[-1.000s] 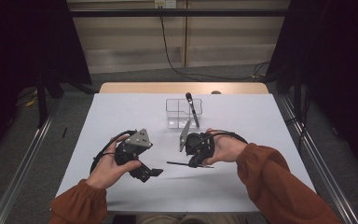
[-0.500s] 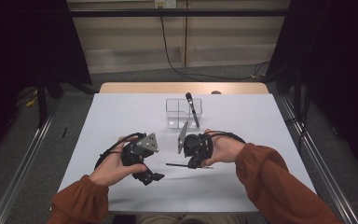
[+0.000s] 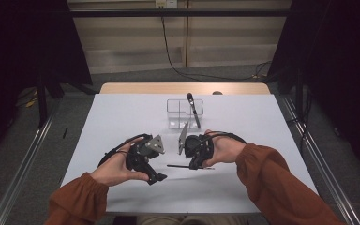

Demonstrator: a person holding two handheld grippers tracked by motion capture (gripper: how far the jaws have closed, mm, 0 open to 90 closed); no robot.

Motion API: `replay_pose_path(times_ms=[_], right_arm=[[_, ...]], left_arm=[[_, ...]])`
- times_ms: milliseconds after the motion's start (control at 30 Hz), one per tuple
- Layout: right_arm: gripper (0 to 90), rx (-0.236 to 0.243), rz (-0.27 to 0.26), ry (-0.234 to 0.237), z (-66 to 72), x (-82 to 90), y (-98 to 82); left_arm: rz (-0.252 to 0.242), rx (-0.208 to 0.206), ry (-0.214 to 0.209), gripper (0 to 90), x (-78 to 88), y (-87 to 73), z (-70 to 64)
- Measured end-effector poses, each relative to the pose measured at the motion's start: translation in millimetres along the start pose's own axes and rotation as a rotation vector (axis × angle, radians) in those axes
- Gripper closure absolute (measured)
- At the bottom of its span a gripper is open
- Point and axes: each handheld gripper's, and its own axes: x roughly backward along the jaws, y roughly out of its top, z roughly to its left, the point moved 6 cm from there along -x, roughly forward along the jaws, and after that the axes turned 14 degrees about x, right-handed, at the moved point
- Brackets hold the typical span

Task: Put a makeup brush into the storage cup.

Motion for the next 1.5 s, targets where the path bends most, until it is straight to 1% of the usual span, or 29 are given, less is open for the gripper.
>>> replay_pose_path(times_ms=[33, 67, 133, 167, 233, 267, 300, 333, 400, 433, 533, 567, 600, 633, 667, 733, 800, 867, 933, 967, 1033, 1100, 1133, 1233, 1267, 1300, 1367, 1400, 1500], right_arm=[[86.5, -0.001, 0.001, 0.001, 0.2, -0.1, 0.3], [86.5, 0.0, 0.001, -0.002, 0.0, -0.4, 0.6], [86.6, 0.008, 0.002, 0.001, -0.2, -1.2, 0.4], [86.5, 0.007, 0.002, 0.0, -0.3, -1.3, 0.5], [86.6, 0.011, -0.001, -0.001, -0.1, -1.6, 0.8], [86.6, 0.01, 0.0, -0.003, 0.0, -1.5, 0.8], [86.6, 0.013, 0.001, -0.005, -0.2, -1.1, 0.9], [86.5, 0.005, -0.008, -0.016, -0.7, -1.2, 1.6], [86.6, 0.006, -0.006, -0.012, -0.8, -1.1, 1.5], [86.5, 0.001, -0.007, -0.014, -0.9, -1.3, 1.7], [86.5, -0.002, 0.0, -0.013, -0.9, -1.7, 2.1], [86.5, 0.0, -0.001, -0.013, -1.0, -1.9, 2.4], [86.6, 0.001, -0.002, -0.013, -1.2, -1.7, 2.6], [86.5, -0.002, -0.004, -0.01, -0.9, -1.6, 2.8], [86.5, 0.001, -0.003, -0.021, -1.5, -1.7, 3.0], [86.5, 0.001, -0.004, -0.018, -1.5, -1.9, 3.3], [86.6, -0.002, -0.01, -0.015, -1.0, -2.3, 4.1], [86.5, 0.001, -0.015, -0.013, -0.6, -2.0, 5.0], [86.5, 0.008, -0.024, -0.012, -0.5, -2.0, 5.6], [86.6, 0.014, -0.021, -0.013, -0.9, -1.6, 5.4], [86.5, 0.003, -0.02, -0.017, -0.1, -1.8, 5.6], [86.5, 0.005, -0.026, -0.013, 0.9, -1.4, 6.4], [86.5, 0.007, -0.028, -0.019, 0.6, -1.4, 6.9], [86.5, 0.015, -0.036, -0.024, 0.4, -1.4, 7.5], [86.6, 0.017, -0.038, -0.021, 0.5, -1.4, 7.5], [86.5, 0.021, -0.039, -0.024, 0.3, -1.3, 7.5], [86.5, 0.024, -0.042, -0.023, 0.3, -1.0, 7.6], [86.5, 0.029, -0.043, -0.024, 0.1, -1.2, 7.6], [86.5, 0.034, -0.046, -0.029, -0.1, -1.6, 8.1]], left_arm=[[0.018, -0.009, -0.009, 13.0, -0.3, 0.5, -0.7], [0.027, -0.006, -0.008, 13.8, -1.0, 0.9, -1.6], [0.06, -0.007, 0.004, 14.4, -2.1, 0.8, -1.1], [0.071, 0.004, 0.013, 15.3, -2.9, 0.6, -0.3], [0.089, 0.019, 0.016, 18.0, -3.5, 0.3, 1.9], [0.094, 0.024, 0.005, 18.3, -3.6, 0.2, 2.7], [0.102, 0.022, -0.016, 17.3, -4.0, -0.3, 2.5], [0.105, 0.022, -0.027, 17.5, -4.4, -0.4, 2.3], [0.114, 0.011, -0.033, 16.9, -5.3, 0.4, 2.5], [0.106, 0.02, -0.036, 19.3, -5.8, 1.3, 1.9], [0.098, 0.023, -0.03, 28.2, -6.8, 3.9, 3.7], [0.104, 0.015, -0.036, 30.7, -6.9, 4.3, 4.4], [0.106, 0.016, -0.038, 36.1, -7.3, 4.6, 4.6], [0.105, 0.02, -0.034, 37.8, -8.1, 5.4, 4.9], [0.107, 0.019, -0.036, 38.1, -8.8, 6.1, 4.9], [0.102, 0.02, -0.043, 45.4, -9.4, 8.7, 4.8], [0.11, 0.005, -0.036, 47.0, -9.7, 11.1, 6.9], [0.107, 0.004, -0.044, 51.1, -10.8, 13.3, 6.7], [0.106, 0.005, -0.048, 53.0, -12.2, 14.5, 5.6], [0.097, 0.014, -0.051, 54.8, -13.5, 15.1, 4.5], [0.099, 0.02, -0.062, 56.1, -14.6, 15.6, 3.5], [0.098, 0.003, -0.075, 60.5, -16.0, 16.0, 3.0], [0.091, 0.013, -0.071, 61.6, -16.4, 16.6, 3.0], [0.092, 0.002, -0.095, 66.5, -17.4, 17.4, 2.1], [0.09, 0.002, -0.089, 67.5, -17.5, 17.5, 1.5], [0.089, 0.005, -0.097, 67.9, -17.8, 17.4, 0.0], [0.088, -0.007, -0.105, 72.1, -18.6, 18.1, 0.0], [0.089, -0.004, -0.11, 73.0, -19.0, 17.9, -0.3], [0.087, -0.006, -0.112, 75.6, -19.9, 18.4, 0.3]])
